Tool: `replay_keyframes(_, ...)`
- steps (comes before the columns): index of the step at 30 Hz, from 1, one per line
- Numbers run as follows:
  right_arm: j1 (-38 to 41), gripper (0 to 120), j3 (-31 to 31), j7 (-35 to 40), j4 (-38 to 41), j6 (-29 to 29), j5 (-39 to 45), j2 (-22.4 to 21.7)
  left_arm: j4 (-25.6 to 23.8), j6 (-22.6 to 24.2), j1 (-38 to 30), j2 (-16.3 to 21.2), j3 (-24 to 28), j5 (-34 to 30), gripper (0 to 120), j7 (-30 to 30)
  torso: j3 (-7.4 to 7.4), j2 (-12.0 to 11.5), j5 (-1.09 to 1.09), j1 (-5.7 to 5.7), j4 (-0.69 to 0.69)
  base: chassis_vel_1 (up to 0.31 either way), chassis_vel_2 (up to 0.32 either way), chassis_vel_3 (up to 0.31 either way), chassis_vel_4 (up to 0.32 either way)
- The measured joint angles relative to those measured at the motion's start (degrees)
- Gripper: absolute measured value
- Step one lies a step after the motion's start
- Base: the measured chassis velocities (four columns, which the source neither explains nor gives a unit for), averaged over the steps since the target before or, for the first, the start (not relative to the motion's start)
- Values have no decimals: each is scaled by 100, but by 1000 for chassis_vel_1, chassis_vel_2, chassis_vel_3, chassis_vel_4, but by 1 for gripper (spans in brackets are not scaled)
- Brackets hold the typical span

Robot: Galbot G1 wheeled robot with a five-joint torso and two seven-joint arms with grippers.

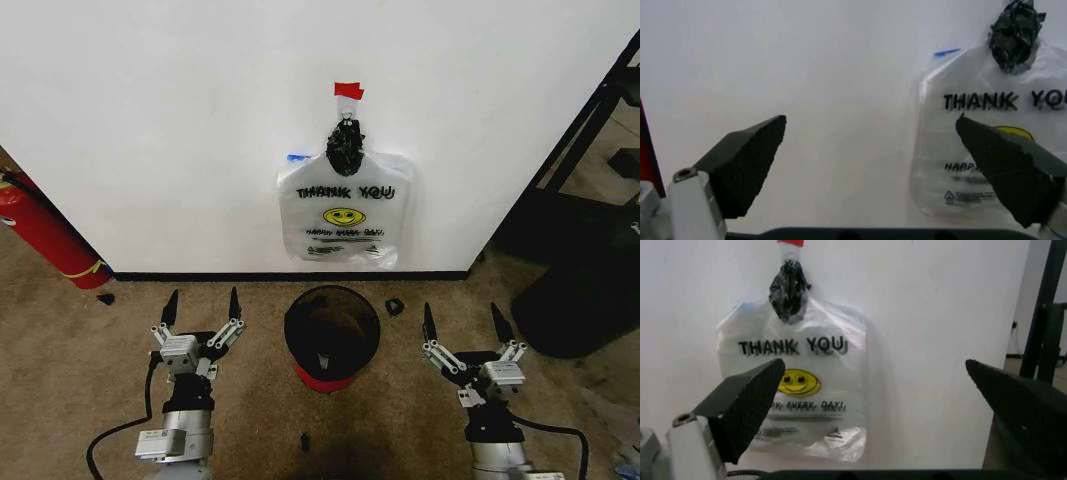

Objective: Pick up the garbage bag from the wall and place it over the trash bin.

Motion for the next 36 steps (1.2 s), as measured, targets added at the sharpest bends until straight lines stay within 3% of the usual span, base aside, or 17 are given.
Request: replay_keyframes(36,210,100,83,-61,-218,-242,400,-141,162,30,-43,17,62,98,100,13,0,0,0,0,0,0,0,0,0)
